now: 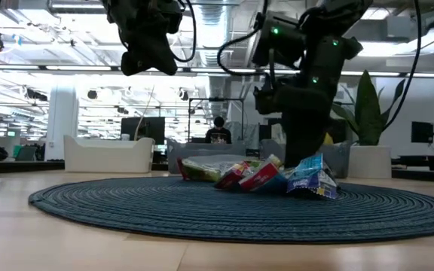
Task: Pick and place Granola Bars by type
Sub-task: Put the blue granola bar into the middle black bin
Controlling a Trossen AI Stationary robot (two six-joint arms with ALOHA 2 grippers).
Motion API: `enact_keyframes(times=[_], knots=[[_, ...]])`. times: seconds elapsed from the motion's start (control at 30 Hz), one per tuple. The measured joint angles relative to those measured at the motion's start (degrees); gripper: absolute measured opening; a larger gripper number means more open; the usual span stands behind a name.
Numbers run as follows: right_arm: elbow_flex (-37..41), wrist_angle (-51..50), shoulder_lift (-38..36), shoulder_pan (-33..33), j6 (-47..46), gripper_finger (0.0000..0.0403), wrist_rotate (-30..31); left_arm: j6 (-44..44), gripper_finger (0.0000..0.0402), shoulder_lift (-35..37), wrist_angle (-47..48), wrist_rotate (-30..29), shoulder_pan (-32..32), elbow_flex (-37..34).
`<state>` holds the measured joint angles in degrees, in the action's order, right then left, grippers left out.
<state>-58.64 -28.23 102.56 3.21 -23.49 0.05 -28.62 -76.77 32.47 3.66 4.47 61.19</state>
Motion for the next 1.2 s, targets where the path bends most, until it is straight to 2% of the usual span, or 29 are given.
enact_keyframes(times=[0.23,0.33,0.57,0.8,1.03,1.2], knots=[[-3.88,-3.27,-0.47,-1.48,0.25,0.0033,-0.15,-0.13,0.0029,-0.02,0.00,0.09,0.00,0.00],[-7.06,-6.15,-0.45,-2.48,1.58,0.0010,-0.17,-0.15,0.0029,-0.02,0.09,0.11,-0.04,0.00],[-18.59,-13.47,-0.47,-7.34,4.99,0.0018,0.50,-0.15,0.0029,0.56,1.48,0.16,-0.04,0.03],[-30.17,-15.05,-0.37,-14.59,10.79,0.0010,3.21,-0.61,0.0029,2.33,4.73,0.28,-0.04,0.04],[-32.49,-14.17,-0.08,-22.81,14.49,0.0036,3.12,-0.70,0.0029,2.99,4.63,0.14,-0.04,0.07],[-32.49,-11.28,-0.04,-26.43,14.54,0.0048,2.87,-0.68,0.0029,2.99,4.30,-0.21,-0.04,0.06]])
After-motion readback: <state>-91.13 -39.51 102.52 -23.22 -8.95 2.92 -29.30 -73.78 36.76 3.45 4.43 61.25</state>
